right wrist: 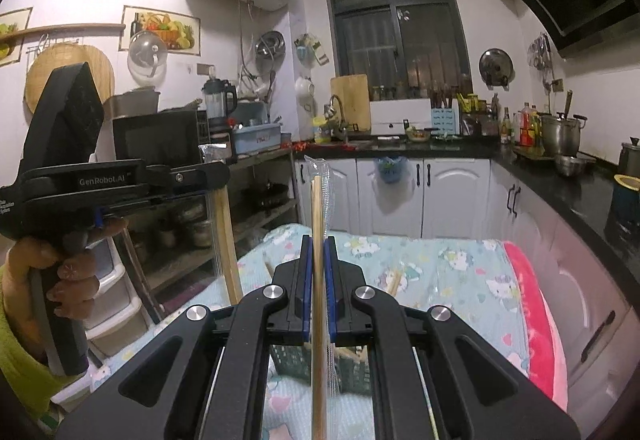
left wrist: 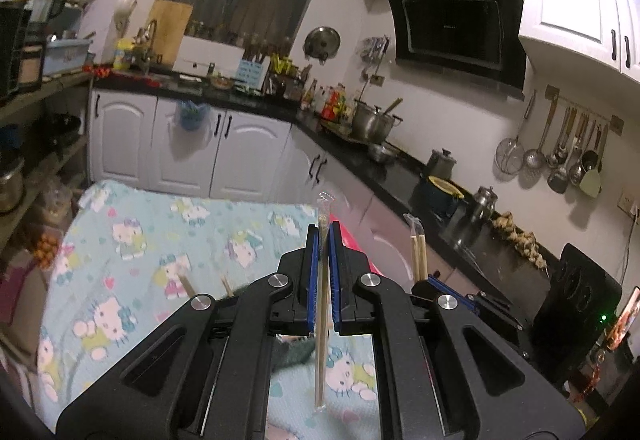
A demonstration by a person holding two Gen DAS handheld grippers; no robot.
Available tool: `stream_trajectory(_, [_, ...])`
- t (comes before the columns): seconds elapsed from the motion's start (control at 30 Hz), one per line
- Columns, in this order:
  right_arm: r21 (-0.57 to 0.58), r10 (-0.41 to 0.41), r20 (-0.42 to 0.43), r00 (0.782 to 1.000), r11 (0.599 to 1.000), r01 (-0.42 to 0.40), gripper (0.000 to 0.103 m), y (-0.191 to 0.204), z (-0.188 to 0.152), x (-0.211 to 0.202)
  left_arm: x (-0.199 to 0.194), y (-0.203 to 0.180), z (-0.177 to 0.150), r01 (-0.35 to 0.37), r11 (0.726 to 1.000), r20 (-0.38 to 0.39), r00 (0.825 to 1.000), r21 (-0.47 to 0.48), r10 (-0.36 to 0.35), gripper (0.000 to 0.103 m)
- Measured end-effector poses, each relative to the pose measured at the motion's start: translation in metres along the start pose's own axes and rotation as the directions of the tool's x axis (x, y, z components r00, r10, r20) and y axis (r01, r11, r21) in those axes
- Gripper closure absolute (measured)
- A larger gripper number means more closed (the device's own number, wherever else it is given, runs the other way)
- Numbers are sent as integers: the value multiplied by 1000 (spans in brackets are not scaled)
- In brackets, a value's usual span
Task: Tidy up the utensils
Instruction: 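Lift both held chopsticks upright and carry them above the green caddy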
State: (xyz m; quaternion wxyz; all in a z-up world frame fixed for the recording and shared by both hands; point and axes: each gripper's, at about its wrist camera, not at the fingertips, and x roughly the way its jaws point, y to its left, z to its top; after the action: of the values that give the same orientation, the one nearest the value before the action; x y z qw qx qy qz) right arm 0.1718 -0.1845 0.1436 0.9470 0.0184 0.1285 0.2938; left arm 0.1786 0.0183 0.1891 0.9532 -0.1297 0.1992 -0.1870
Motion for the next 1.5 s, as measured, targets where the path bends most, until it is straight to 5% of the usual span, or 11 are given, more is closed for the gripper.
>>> stream_trajectory(0.67, [29, 19, 192, 981, 999, -25, 97, -19, 43, 41, -3, 33, 42, -166, 986, 165, 973, 9, 163, 101])
stream_trajectory(1.5, [56, -113, 277, 954, 993, 101, 97, -34, 0, 112, 45, 72, -4, -218, 976, 184, 960, 19, 211, 100])
